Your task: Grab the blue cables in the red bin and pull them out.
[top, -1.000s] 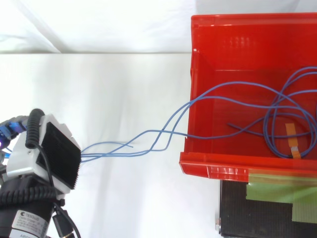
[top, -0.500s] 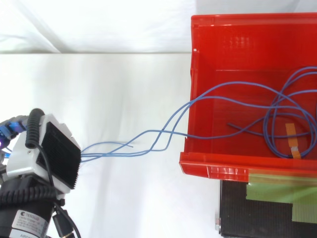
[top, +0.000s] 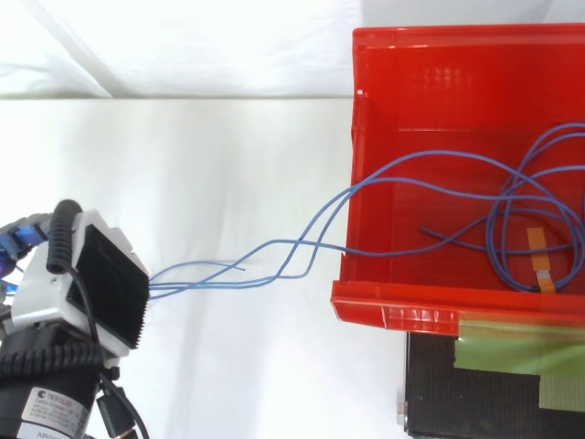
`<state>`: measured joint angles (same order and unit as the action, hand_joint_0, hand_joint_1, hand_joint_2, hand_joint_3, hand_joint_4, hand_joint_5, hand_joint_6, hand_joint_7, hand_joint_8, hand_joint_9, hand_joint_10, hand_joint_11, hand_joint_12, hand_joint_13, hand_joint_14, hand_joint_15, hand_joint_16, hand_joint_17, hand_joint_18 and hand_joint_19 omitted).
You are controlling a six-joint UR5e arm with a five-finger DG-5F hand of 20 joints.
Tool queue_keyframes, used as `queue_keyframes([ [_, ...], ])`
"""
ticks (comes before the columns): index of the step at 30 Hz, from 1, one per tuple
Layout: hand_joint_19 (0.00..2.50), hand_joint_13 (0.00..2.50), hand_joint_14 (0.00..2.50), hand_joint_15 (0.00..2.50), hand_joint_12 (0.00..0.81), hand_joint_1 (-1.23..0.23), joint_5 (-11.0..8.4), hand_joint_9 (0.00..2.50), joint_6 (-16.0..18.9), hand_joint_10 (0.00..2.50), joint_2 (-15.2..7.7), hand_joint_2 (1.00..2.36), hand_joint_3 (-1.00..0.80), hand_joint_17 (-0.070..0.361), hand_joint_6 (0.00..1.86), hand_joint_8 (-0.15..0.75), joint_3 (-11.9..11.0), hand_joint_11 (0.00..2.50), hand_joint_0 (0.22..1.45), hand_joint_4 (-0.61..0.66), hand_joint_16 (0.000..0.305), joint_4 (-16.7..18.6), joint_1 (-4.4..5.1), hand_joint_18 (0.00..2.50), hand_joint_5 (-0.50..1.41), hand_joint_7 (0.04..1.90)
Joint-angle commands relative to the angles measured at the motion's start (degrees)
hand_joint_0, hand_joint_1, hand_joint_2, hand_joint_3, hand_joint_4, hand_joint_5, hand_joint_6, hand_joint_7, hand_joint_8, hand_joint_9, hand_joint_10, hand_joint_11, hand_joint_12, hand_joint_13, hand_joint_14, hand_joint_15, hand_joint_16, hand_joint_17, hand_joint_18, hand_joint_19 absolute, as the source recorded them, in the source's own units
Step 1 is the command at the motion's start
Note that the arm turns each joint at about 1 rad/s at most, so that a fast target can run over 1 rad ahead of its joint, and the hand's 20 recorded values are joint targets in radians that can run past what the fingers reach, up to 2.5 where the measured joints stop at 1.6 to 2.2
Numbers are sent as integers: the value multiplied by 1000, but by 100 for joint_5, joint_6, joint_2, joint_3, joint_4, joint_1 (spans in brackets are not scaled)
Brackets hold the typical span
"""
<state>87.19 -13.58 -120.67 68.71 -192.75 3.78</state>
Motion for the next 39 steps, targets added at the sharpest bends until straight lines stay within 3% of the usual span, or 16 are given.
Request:
queue_keyframes([
  [1, 610, 841, 21, 517, 330, -1067, 0, 862, 0, 23, 0, 1000, -1000, 110, 655, 245, 2, 563, 765, 191, 49, 1, 0, 692, 908, 591],
  [8, 609, 840, 21, 514, 330, -1064, 0, 866, 0, 23, 0, 1000, -1000, 110, 663, 241, 2, 568, 772, 191, 49, 1, 0, 691, 908, 597],
  [12, 622, 844, 23, 519, 333, -1019, 0, 860, 0, 23, 0, 1000, -1000, 113, 484, 247, 2, 557, 735, 204, 50, 1, 0, 699, 917, 649],
  [16, 618, 832, 21, 520, 341, -979, 0, 847, 0, 26, 0, 1000, -1000, 118, 177, 251, -7, 555, 709, 216, 52, 1, 0, 695, 954, 758],
  [20, 622, 831, 22, 517, 346, -932, 0, 842, 0, 23, 0, 1000, -1000, 120, 72, 254, 2, 553, 689, 225, 54, 1, 0, 693, 968, 802],
  [33, 624, 834, 22, 510, 357, -887, 0, 856, 0, 22, 0, 1000, -1000, 126, 0, 263, 2, 549, 659, 236, 56, 1, 0, 697, 1004, 837],
  [36, 615, 837, 22, 509, 354, -913, 0, 862, -9, 22, 0, 1000, -1000, 124, 36, 264, 2, 544, 666, 231, 55, 1, 9, 699, 1013, 831],
  [39, 619, 846, 20, 511, 350, -936, 0, 872, -9, 24, 0, 1000, -1000, 123, 201, 258, -7, 550, 674, 213, 55, 1, 9, 704, 1014, 775],
])
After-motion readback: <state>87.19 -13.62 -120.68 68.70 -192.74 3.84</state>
